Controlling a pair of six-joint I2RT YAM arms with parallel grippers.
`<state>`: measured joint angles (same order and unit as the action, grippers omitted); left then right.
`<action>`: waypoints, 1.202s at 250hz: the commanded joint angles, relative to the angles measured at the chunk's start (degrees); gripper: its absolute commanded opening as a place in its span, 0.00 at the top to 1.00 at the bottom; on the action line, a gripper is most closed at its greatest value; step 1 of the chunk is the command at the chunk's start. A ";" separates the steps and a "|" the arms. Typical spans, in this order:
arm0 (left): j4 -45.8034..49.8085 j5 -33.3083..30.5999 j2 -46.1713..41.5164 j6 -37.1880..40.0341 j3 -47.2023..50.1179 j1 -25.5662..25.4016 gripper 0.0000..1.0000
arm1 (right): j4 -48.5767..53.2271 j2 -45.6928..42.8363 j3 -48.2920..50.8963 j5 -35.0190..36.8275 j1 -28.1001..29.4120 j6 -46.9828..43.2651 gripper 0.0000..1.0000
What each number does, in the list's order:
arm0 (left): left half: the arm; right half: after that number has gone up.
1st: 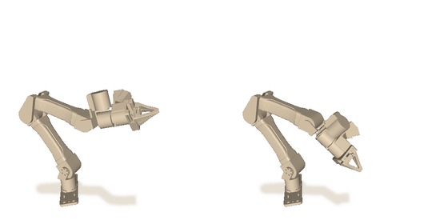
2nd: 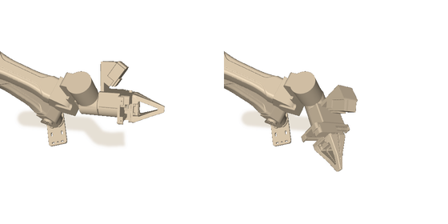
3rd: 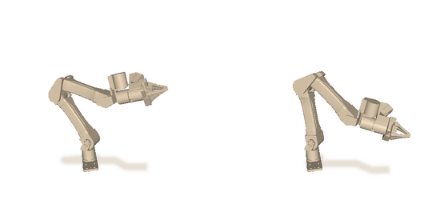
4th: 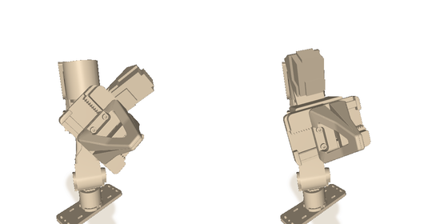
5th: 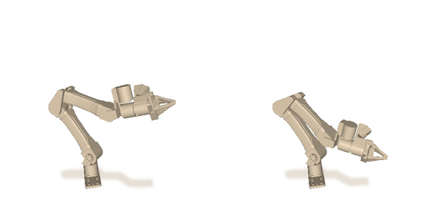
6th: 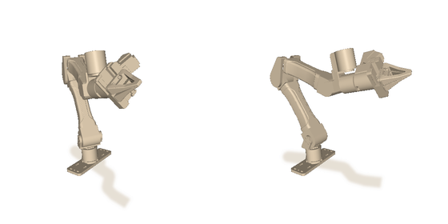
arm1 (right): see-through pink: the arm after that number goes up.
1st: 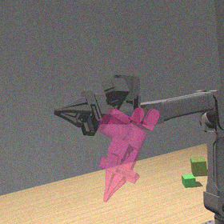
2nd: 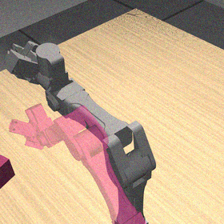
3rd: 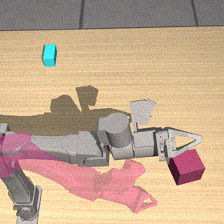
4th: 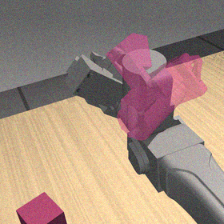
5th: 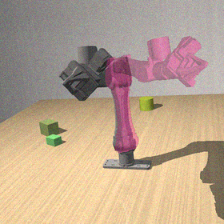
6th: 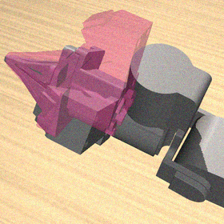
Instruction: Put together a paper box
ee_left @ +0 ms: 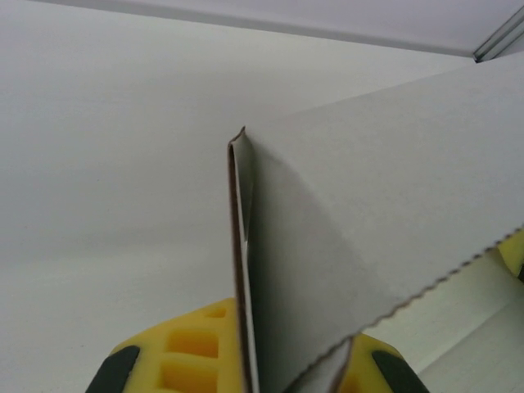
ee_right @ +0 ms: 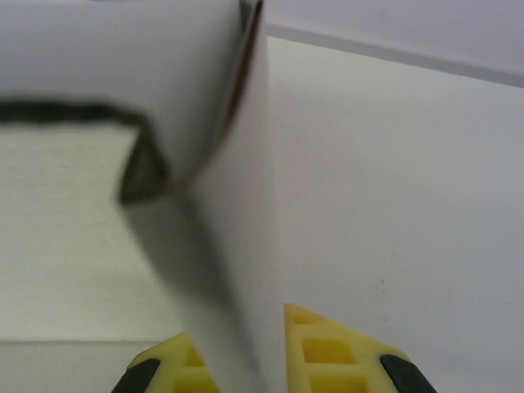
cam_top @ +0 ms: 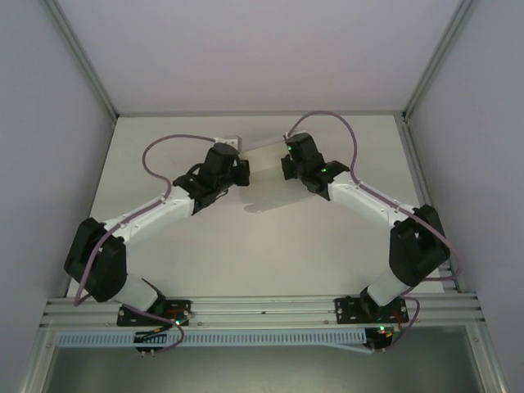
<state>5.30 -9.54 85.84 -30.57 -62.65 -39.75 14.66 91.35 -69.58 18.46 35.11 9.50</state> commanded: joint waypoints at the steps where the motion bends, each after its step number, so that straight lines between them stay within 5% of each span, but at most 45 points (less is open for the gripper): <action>1: 7.96 -6.11 -1.40 -0.71 -1.28 0.48 1.00 | 10.05 3.91 -1.01 26.08 -4.53 5.21 1.00; 49: 11.14 -9.35 -1.60 -1.63 -1.95 0.57 1.00 | 10.87 6.51 -0.56 30.08 -5.59 4.30 0.97; 59: 10.81 -9.23 -1.53 -1.39 -1.85 0.56 1.00 | 7.14 5.58 0.96 25.24 -5.49 1.76 0.84; 108: 7.07 -4.62 -1.09 0.10 -1.33 0.46 1.00 | -8.21 -1.08 6.78 -12.25 -5.67 -7.11 0.64; 133: 6.76 -3.47 -0.80 0.80 -1.33 0.47 1.00 | -10.41 -2.54 7.14 -18.91 -5.74 -7.62 0.51; 253: 6.44 -2.05 -0.10 0.91 -0.83 0.19 1.00 | -11.05 -5.10 5.18 -22.81 -5.74 -7.04 0.37; 301: 6.38 -2.10 -0.65 0.83 -0.86 0.17 1.00 | -8.20 -4.41 4.20 -19.85 -5.68 -6.35 0.54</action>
<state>11.27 -11.84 86.83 -30.87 -63.48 -39.48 4.93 87.64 -63.16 -3.03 29.87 3.20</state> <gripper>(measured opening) 0.065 0.511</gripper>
